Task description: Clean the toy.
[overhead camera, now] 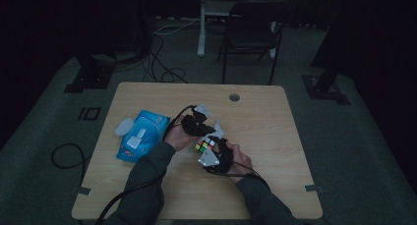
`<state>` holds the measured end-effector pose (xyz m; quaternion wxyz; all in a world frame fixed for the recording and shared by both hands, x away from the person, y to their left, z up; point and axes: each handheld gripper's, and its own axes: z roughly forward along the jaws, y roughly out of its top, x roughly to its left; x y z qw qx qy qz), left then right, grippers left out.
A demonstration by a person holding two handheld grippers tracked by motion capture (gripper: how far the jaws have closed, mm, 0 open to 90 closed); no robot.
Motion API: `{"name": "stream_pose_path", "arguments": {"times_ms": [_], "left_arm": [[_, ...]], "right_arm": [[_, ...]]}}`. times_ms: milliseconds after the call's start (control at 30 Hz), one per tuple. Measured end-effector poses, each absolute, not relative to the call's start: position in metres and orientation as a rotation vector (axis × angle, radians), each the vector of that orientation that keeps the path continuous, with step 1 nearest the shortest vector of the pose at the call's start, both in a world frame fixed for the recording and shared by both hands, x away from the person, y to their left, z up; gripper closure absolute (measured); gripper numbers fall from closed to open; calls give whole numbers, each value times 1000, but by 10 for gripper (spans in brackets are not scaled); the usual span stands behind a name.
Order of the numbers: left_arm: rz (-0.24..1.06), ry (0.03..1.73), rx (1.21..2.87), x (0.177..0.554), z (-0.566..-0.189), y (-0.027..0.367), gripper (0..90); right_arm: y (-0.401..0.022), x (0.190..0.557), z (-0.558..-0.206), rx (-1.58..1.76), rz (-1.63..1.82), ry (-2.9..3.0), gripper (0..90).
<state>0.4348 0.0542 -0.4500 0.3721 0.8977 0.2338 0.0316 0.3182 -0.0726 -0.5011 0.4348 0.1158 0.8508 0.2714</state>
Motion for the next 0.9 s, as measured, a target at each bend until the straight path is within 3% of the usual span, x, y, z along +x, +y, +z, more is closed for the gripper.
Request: {"name": "stream_pose_path", "arguments": {"times_ms": [500, 900], "left_arm": [[63, 550, 2324, 432, -447, 51, 885], [107, 616, 2359, 440, -451, 54, 886]], "right_arm": [[-73, 317, -502, 270, 670, 2106, 343], [-72, 315, -503, 261, 676, 2102, 342]]}}
